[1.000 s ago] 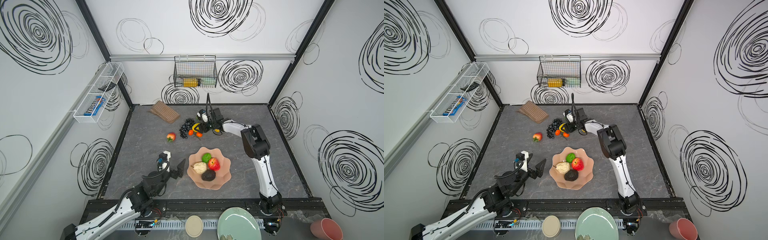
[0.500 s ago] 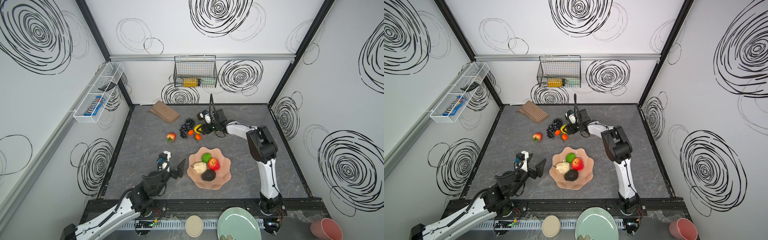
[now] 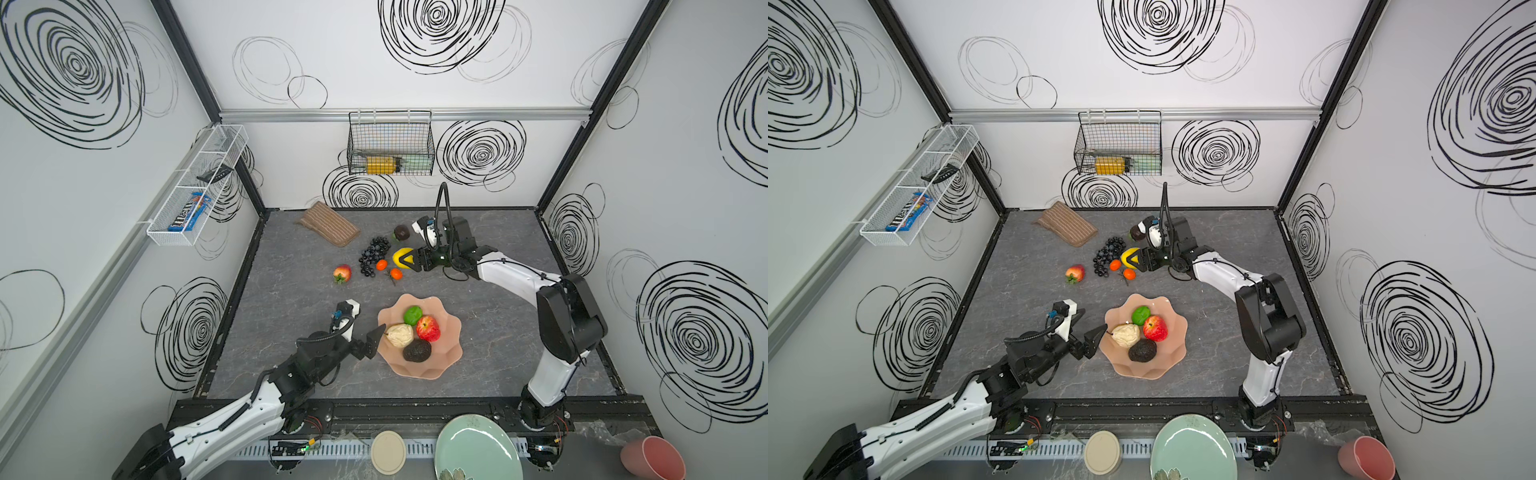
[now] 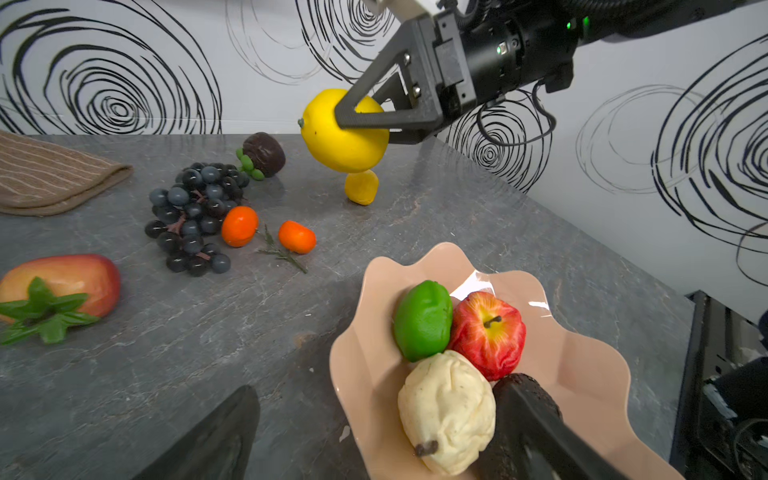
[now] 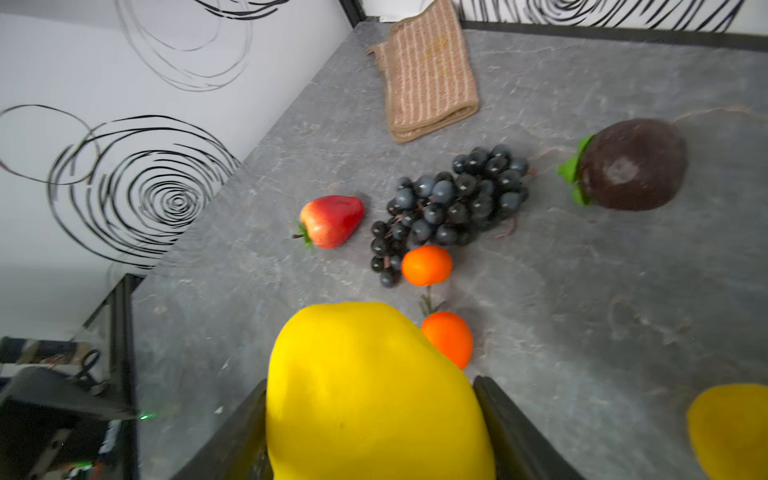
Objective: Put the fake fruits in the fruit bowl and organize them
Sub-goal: 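Lift the lemon with the right gripper toward the bowl while the left gripper reaches over, then close the left gripper on the lemon while the right gripper releases and withdraws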
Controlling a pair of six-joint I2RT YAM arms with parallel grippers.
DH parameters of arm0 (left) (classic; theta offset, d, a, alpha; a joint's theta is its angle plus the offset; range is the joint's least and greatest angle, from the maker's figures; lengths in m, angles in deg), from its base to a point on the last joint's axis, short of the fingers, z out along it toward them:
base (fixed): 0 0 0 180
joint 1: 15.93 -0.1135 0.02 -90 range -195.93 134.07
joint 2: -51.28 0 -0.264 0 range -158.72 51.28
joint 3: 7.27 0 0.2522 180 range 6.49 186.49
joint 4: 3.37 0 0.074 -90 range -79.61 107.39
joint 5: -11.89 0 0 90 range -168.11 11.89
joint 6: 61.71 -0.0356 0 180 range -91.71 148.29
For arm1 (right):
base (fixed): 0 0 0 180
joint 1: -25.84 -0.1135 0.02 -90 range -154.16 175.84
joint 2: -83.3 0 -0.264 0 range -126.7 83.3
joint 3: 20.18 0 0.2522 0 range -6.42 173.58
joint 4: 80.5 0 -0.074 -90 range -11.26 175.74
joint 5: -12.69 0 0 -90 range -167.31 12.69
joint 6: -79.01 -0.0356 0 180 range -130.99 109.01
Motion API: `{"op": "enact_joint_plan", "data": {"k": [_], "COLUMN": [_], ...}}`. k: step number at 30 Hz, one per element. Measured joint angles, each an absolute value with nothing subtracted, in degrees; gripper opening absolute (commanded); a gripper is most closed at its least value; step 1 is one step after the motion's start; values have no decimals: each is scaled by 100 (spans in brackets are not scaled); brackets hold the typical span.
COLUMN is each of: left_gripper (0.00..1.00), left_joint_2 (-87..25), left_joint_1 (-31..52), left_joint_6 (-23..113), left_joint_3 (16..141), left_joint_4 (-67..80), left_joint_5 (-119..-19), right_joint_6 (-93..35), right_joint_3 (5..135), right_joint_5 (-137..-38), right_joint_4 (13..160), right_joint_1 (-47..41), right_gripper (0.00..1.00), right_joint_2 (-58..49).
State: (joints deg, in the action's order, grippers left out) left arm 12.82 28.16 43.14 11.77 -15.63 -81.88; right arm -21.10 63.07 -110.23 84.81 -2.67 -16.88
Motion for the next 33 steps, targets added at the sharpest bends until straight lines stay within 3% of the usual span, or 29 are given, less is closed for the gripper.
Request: {"op": "enact_joint_plan", "data": {"k": [9, 17, 27, 33], "left_gripper": [96, 99, 96, 87], "left_joint_2": [-186, -818, -1094, -1282], "left_joint_1": [2814, 2823, 3284, 3413], "left_joint_6": [3278, 2419, 1708, 1477], "left_joint_3": [1830, 1741, 1701, 1752], "left_joint_4": [-2702, -4146, -4750, -4769], "left_joint_5": [-8009, -7106, -6306, -6350], "right_joint_6": [-2403, -2403, -2379, -2379], "right_joint_3": [5311, 4725, 4635, 4493], "right_joint_5": [-11251, -11183, -11161, -11161], "right_joint_4": [7624, 7178, 6925, 6881], "right_joint_1": [-540, -1063, -1515, -1675], "right_gripper": [59, 59, 59, 59], "right_joint_2": [-228, 882, 1206, 1221]}}
